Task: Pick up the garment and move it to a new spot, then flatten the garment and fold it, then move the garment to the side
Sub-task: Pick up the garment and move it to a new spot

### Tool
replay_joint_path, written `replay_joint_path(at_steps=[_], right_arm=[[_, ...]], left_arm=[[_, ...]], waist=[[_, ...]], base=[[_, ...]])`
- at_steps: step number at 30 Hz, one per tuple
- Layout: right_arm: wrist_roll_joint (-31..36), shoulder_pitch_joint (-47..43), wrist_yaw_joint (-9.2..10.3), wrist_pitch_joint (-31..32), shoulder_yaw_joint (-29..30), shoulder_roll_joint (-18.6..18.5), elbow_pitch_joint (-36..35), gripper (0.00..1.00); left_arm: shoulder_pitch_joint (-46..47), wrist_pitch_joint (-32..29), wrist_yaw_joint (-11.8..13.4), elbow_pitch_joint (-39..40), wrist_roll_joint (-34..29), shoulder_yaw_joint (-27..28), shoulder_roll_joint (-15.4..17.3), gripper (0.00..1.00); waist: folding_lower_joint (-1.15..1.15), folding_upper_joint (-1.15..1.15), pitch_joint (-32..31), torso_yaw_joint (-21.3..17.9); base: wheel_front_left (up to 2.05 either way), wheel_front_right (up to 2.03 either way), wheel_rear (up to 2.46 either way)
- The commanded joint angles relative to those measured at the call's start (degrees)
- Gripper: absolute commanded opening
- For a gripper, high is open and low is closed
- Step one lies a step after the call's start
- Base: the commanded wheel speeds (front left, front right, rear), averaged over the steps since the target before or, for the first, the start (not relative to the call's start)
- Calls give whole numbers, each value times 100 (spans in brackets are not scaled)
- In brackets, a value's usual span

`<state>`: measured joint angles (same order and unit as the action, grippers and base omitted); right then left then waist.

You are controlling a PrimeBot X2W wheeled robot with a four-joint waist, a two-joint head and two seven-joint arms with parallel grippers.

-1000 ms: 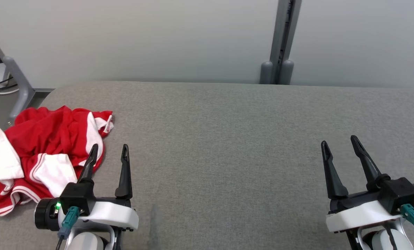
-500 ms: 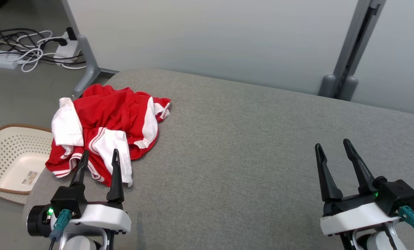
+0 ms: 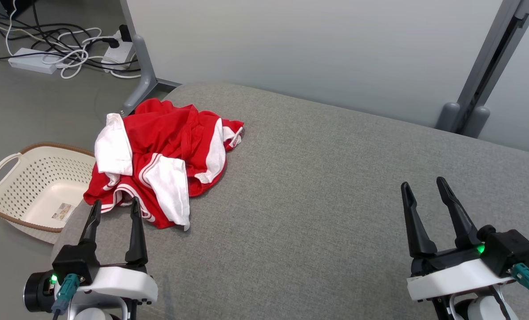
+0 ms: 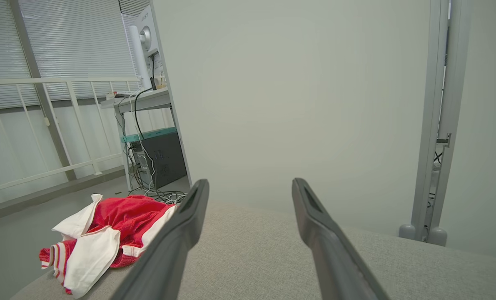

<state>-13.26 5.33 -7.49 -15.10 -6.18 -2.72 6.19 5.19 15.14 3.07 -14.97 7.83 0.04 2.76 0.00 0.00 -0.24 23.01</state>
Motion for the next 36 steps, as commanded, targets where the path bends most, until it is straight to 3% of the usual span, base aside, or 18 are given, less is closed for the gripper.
replay_joint_path(at_steps=[1, 6, 10, 22, 31, 36], right_arm=[[-31, -19, 0, -10, -15, -32, -28, 100], [-61, 54, 0, -10, -119, -32, -57, 100], [-20, 146, 0, -10, -175, -51, -93, 100], [97, 657, 0, -10, -270, -199, -301, 100], [119, 1181, -1, -6, -375, -230, -1003, 100], [98, 1292, 0, -6, -431, -244, -1179, 100]], left_arm=[[34, 2, -27, 1, 30, 40, 22, 100], [315, 2, -166, -118, 184, 156, 33, 100], [876, -223, -308, -356, 383, 292, 229, 100], [3069, -2374, -473, -1411, 1319, 995, 1142, 100], [4217, -3153, -437, -2799, 1580, 1303, 2015, 100], [4474, -3400, -334, -3465, 1599, 1377, 2314, 100]], waist=[[0, 0, 7, -11], [0, 0, 109, -67], [0, 0, 286, -146], [0, 0, 1049, -767], [0, 0, 1695, -1442], [0, 0, 1944, -1689]], base=[[0, 0, 0], [0, 0, 0], [0, 0, 0], [0, 0, 0], [0, 0, 0], [0, 0, 0]])
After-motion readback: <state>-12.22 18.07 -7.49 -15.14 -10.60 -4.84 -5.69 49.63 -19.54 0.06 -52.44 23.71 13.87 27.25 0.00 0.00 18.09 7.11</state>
